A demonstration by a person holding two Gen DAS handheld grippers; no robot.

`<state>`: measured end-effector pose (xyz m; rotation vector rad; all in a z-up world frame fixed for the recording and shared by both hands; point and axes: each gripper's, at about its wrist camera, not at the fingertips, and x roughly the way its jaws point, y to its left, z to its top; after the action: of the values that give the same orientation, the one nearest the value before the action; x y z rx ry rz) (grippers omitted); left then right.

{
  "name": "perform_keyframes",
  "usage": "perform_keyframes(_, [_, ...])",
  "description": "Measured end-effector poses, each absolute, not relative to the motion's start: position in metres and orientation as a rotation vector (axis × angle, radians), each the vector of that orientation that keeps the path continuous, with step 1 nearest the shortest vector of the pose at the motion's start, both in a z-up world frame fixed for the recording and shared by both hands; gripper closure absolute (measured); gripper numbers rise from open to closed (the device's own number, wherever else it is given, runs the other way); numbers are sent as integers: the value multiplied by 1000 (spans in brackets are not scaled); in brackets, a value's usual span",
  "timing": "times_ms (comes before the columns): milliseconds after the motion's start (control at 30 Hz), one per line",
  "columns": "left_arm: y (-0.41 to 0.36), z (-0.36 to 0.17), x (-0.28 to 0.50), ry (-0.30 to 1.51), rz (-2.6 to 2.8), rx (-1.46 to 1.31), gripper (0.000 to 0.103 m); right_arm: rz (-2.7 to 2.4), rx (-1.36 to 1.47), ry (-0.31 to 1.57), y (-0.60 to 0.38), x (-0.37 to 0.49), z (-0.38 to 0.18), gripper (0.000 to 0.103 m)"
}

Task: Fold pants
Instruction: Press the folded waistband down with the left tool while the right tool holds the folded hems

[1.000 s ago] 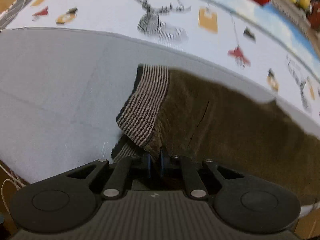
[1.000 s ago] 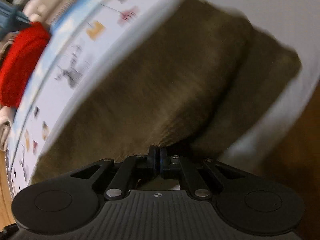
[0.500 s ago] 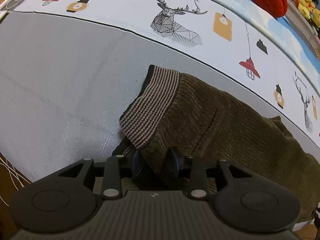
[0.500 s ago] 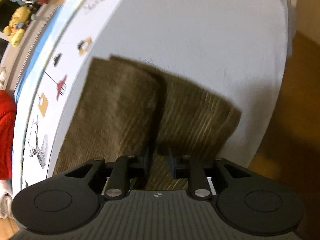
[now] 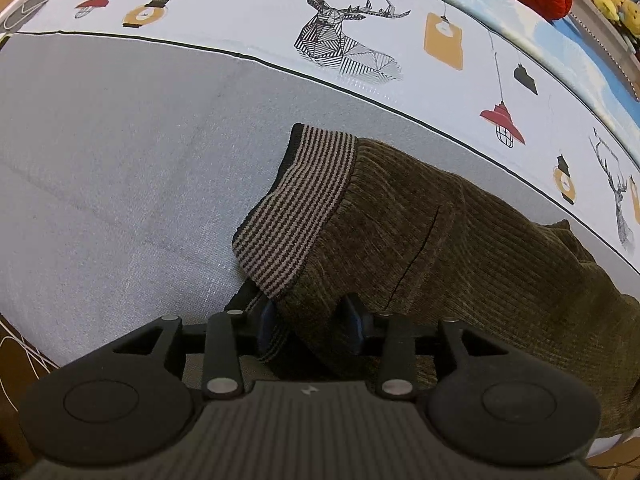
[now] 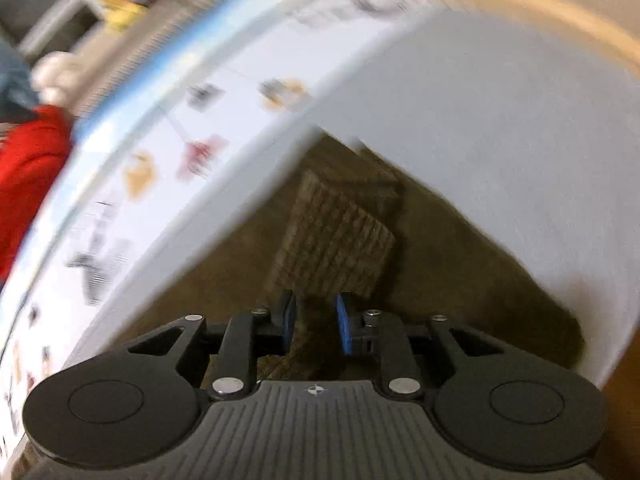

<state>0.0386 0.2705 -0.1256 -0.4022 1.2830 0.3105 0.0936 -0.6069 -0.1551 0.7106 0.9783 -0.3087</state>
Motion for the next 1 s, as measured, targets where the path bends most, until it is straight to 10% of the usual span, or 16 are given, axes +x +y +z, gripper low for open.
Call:
perform_keyframes(433, [273, -129, 40, 1284, 312, -434, 54, -380, 832, 1002, -607, 104, -172, 55])
perform_keyframes(600, [274, -130, 41, 1287, 321, -418, 66, -433, 835, 910, -613, 90, -151, 96])
perform_keyframes(733, [277, -120, 33, 1249, 302, -418, 87, -469, 849, 746, -624, 64, -112, 98])
perform_keyframes(1000, [275, -115, 9, 1274, 216, -406, 88, -613, 840, 862, -647, 10, -116, 98])
